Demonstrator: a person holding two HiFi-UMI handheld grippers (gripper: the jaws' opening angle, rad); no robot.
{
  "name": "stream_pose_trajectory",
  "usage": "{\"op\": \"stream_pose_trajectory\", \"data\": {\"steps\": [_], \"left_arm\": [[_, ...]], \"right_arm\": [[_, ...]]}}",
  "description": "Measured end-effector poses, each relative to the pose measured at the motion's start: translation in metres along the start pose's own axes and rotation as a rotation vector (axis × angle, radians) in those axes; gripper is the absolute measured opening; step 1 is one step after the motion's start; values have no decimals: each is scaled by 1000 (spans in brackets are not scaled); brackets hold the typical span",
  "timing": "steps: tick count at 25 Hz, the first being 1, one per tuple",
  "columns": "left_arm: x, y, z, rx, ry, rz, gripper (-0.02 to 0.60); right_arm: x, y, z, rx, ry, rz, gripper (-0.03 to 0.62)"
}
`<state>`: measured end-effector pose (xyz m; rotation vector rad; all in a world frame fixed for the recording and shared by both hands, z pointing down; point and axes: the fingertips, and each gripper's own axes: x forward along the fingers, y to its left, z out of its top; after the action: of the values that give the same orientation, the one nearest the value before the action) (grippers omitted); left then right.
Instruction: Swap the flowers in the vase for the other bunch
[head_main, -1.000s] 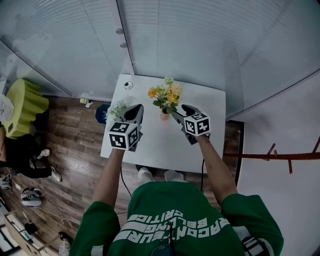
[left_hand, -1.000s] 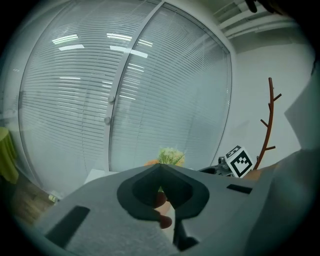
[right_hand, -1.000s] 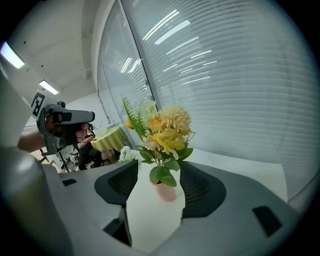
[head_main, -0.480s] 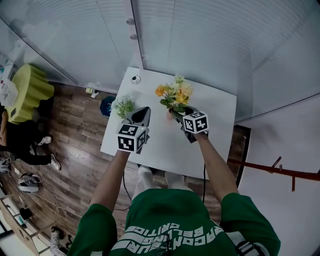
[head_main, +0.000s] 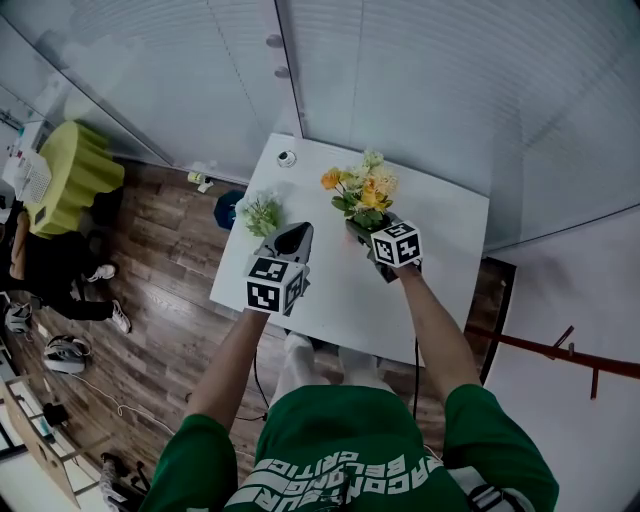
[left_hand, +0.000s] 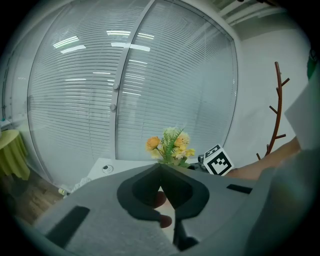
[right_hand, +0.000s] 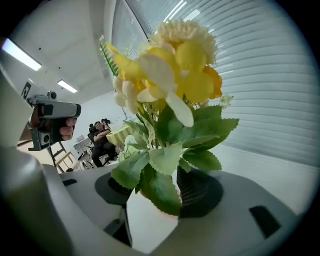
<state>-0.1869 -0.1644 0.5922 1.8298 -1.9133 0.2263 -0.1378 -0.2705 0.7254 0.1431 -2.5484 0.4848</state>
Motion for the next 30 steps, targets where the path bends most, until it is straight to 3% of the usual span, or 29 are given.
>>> {"op": "stream_pose_trajectory", "data": {"steps": [2,6,10,22,30], "left_arm": [[0,-2,0,-18,-4,1,0],[1,-3,-1,-35,-6,3,0],[0,5,-5,-39,-2,7,0],[-2,10,-5,-47,-20,2,0],[-6,9,22,-56,-66,-30,0]], "right_arm": [[-1,0,2,-16,0,-14,229],[-4,-8,8,-61,17,-100,127],[1,-13,8,-103,18,-178,74],[-14,-4,15,-147,-28,-227,54],[-40,17,57,-148,-105,-239,54]]}}
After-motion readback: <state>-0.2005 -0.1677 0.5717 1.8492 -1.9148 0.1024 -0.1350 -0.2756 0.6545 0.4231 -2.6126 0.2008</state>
